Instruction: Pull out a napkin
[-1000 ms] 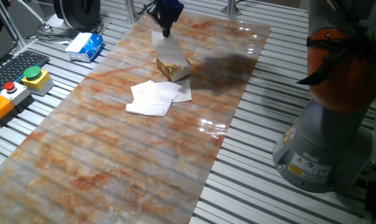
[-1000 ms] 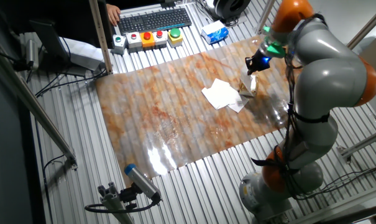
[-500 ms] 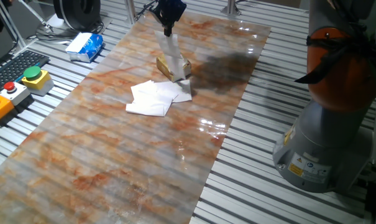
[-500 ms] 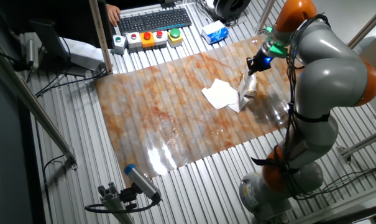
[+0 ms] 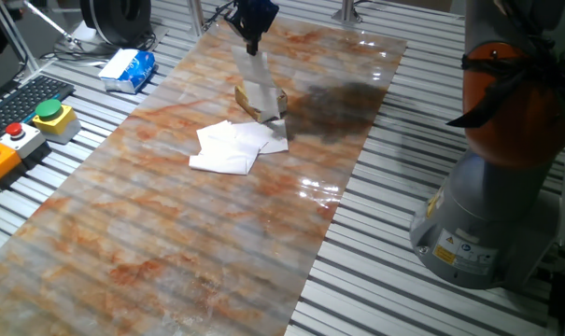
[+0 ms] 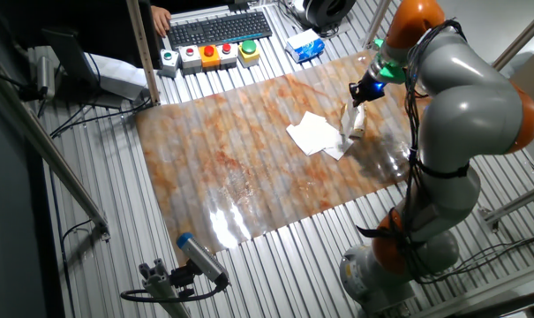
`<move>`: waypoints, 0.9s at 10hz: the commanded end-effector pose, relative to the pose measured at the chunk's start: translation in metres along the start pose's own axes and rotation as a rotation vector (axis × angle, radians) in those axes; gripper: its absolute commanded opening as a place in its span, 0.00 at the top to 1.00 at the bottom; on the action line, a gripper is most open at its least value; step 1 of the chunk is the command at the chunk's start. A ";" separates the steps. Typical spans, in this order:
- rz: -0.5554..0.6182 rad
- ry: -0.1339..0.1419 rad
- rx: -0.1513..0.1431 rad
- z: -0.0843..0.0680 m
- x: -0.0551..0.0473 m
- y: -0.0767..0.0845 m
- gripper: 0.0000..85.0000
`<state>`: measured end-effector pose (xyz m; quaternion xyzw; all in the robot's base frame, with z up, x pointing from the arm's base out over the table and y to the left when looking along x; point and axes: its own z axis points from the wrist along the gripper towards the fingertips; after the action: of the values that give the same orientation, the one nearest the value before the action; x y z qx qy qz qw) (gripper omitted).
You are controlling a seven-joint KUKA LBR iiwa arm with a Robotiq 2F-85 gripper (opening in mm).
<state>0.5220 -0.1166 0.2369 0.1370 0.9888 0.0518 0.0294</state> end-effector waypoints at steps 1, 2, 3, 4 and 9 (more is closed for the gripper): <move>-0.023 -0.021 -0.015 0.000 0.000 0.000 1.00; -0.053 -0.043 0.001 0.000 0.000 0.000 1.00; -0.049 -0.052 0.000 0.000 0.000 0.000 1.00; -0.043 -0.046 0.005 0.000 0.000 0.000 1.00; 0.099 0.010 -0.012 -0.020 0.006 0.010 1.00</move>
<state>0.5168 -0.1063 0.2537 0.1880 0.9799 0.0622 0.0241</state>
